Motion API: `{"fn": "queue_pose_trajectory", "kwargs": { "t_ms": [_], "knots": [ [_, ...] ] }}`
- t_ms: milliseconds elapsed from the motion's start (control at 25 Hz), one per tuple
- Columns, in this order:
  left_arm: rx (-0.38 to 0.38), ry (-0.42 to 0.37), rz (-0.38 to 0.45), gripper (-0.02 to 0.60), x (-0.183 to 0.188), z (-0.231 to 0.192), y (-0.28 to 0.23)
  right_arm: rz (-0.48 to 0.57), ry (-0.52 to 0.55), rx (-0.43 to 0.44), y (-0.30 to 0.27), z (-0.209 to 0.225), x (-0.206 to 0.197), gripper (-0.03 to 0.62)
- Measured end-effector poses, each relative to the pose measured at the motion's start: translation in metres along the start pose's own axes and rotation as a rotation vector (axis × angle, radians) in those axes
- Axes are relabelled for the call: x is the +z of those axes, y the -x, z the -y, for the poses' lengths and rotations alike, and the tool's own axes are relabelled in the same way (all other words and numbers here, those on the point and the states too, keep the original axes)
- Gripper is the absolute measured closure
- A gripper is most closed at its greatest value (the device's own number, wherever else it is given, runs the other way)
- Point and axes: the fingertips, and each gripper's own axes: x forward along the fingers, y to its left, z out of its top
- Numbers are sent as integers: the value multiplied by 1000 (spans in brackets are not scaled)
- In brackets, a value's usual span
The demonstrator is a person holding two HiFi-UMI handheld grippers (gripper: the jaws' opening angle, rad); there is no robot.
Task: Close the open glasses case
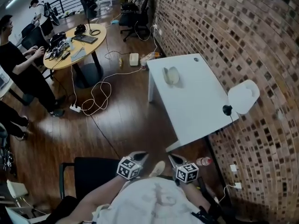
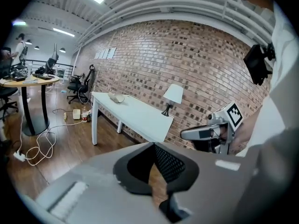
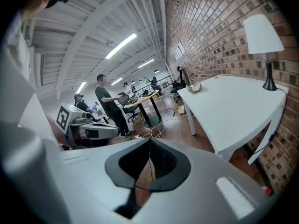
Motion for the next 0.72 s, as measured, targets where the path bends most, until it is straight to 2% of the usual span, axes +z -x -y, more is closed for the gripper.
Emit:
{"fn": "queue_pose_trajectory", "kwargs": {
  "t_ms": [160,280,360,480,560,640,720],
  "knots": [
    [30,29,-17,577,23,-11,-32,8,-5,61,-19,25,29,585],
    [76,118,28,577,38,-24,-49,1,9,108,-25,42,48,585],
    [117,140,63,577,51,-37,-55,17,19,119,-28,60,65,585],
    [224,121,87,577,57,-45,-38,6,16,113,-30,88,72,585],
    [288,62,93,577,63,-49,-23,-12,-6,118,-33,98,68,585],
    [299,3,106,577,79,-49,-23,-26,3,143,-42,102,72,585],
    [290,-9,126,577,95,-47,-33,-32,34,175,-54,101,83,585]
  ]
}}
